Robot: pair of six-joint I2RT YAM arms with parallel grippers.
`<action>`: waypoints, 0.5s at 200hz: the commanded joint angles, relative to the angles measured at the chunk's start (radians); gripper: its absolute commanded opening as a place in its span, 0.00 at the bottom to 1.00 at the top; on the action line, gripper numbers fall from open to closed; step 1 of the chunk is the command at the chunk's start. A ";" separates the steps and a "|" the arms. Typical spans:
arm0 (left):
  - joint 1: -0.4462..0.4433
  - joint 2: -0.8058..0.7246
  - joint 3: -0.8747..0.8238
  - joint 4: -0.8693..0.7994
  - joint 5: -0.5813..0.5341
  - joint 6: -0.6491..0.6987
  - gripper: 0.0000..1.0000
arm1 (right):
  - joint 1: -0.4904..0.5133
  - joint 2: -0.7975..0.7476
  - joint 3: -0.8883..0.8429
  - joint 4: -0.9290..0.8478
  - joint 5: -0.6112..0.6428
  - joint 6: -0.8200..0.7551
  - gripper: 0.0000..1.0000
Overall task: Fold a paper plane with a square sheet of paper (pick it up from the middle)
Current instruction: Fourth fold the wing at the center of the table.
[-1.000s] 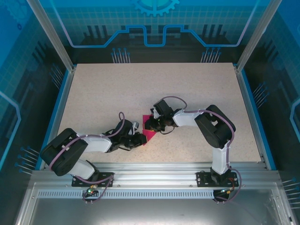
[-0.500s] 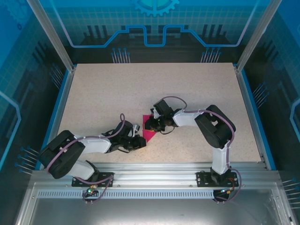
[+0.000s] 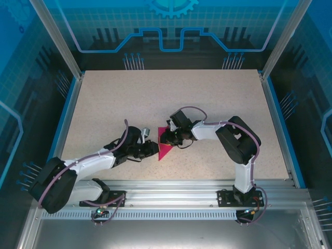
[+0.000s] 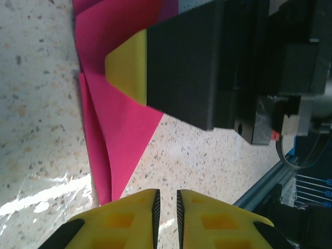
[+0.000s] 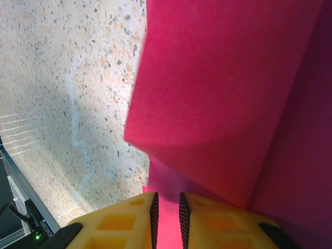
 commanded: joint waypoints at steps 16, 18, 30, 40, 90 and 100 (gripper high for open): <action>0.005 0.081 0.032 0.118 0.008 -0.033 0.21 | -0.010 0.004 -0.033 -0.020 0.027 0.017 0.22; 0.005 0.085 0.034 0.123 0.010 -0.033 0.21 | -0.011 0.005 -0.032 -0.019 0.026 0.018 0.22; 0.006 0.112 0.042 0.140 0.019 -0.033 0.21 | -0.011 0.005 -0.034 -0.018 0.027 0.019 0.22; 0.005 0.134 0.044 0.153 0.019 -0.036 0.21 | -0.010 0.006 -0.035 -0.018 0.028 0.021 0.22; 0.004 0.242 0.070 0.228 0.029 -0.044 0.21 | -0.010 0.009 -0.038 -0.014 0.026 0.023 0.22; 0.000 0.264 0.082 0.233 0.031 -0.043 0.21 | -0.010 0.009 -0.038 -0.013 0.027 0.023 0.22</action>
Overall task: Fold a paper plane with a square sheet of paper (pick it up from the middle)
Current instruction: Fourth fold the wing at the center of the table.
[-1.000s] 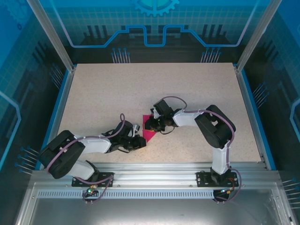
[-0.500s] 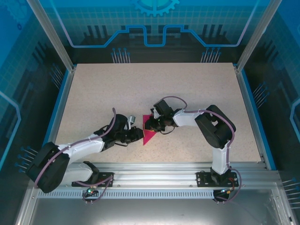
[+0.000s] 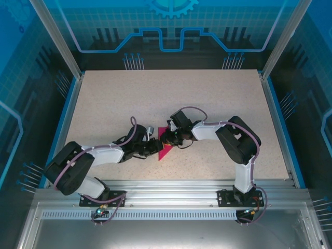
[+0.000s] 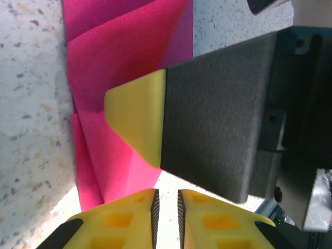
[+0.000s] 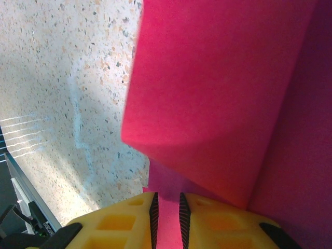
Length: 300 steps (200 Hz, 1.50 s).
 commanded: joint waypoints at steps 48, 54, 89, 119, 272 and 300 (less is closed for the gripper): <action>-0.007 0.133 0.034 0.029 -0.034 -0.030 0.17 | -0.012 0.009 -0.028 -0.028 0.021 0.007 0.22; -0.008 0.141 0.028 0.028 -0.038 -0.032 0.17 | -0.011 0.010 -0.027 -0.027 0.020 0.007 0.22; -0.015 0.162 -0.006 -0.028 -0.080 -0.052 0.13 | -0.020 0.008 -0.029 -0.021 0.016 0.011 0.22; -0.020 0.166 -0.046 -0.065 -0.098 -0.068 0.10 | -0.027 -0.005 -0.020 -0.010 0.004 0.004 0.22; -0.055 0.224 -0.032 -0.192 -0.150 -0.060 0.00 | -0.038 -0.002 -0.031 0.042 -0.034 -0.038 0.10; -0.056 0.215 -0.039 -0.211 -0.158 -0.054 0.00 | -0.053 0.020 0.023 -0.037 0.025 -0.090 0.11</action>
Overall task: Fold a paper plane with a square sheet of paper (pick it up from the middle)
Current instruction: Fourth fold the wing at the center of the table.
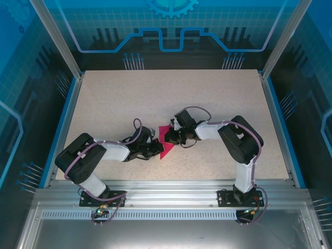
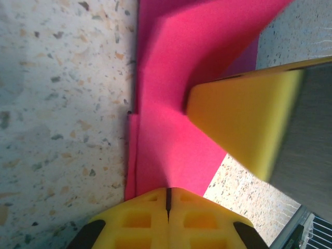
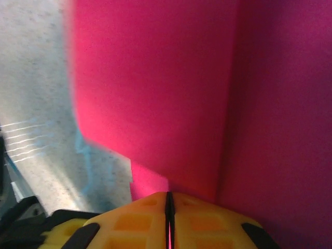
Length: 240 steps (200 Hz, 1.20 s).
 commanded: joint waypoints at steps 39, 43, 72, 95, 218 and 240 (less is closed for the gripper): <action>-0.024 0.069 -0.062 -0.274 -0.098 0.034 0.00 | -0.046 0.058 0.116 -0.120 0.103 -0.076 0.12; -0.023 0.070 -0.063 -0.275 -0.098 0.032 0.00 | -0.049 0.062 0.121 -0.120 0.104 -0.075 0.12; -0.024 0.079 -0.066 -0.277 -0.100 0.035 0.00 | -0.090 0.086 0.150 -0.110 0.092 -0.071 0.12; -0.023 0.094 -0.065 -0.272 -0.097 0.035 0.00 | -0.115 0.116 0.181 -0.104 0.075 -0.076 0.13; -0.025 0.101 -0.078 -0.266 -0.098 0.035 0.00 | -0.252 0.244 0.384 -0.186 -0.019 -0.131 0.15; -0.025 0.100 -0.078 -0.266 -0.097 0.035 0.00 | -0.261 0.240 0.429 -0.246 -0.017 -0.157 0.15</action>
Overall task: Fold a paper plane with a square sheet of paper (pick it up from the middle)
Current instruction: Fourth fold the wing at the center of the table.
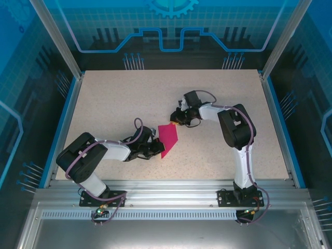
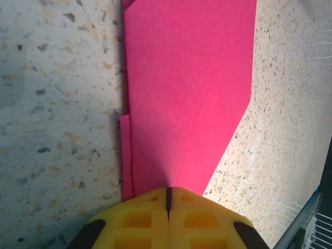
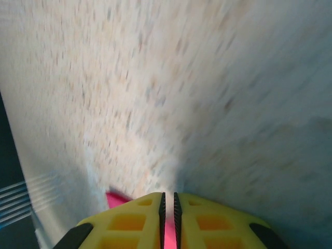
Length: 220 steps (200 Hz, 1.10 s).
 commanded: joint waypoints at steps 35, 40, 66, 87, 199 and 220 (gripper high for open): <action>-0.018 0.074 -0.072 -0.287 -0.082 0.035 0.00 | -0.020 -0.102 0.019 -0.090 0.044 -0.083 0.16; -0.018 0.071 -0.072 -0.288 -0.083 0.037 0.00 | -0.015 -0.124 0.007 -0.090 0.043 -0.088 0.16; -0.017 0.066 -0.068 -0.292 -0.083 0.040 0.00 | 0.040 -0.202 -0.066 -0.072 0.020 -0.091 0.17; -0.018 0.064 -0.060 -0.294 -0.080 0.045 0.00 | 0.094 -0.227 -0.137 -0.026 0.014 -0.061 0.17; -0.020 0.022 -0.079 -0.297 0.006 0.084 0.01 | 0.166 -0.087 -0.209 0.010 0.080 0.002 0.15; -0.020 0.011 -0.102 -0.300 0.054 0.100 0.03 | 0.165 -0.081 -0.207 0.004 0.089 0.000 0.15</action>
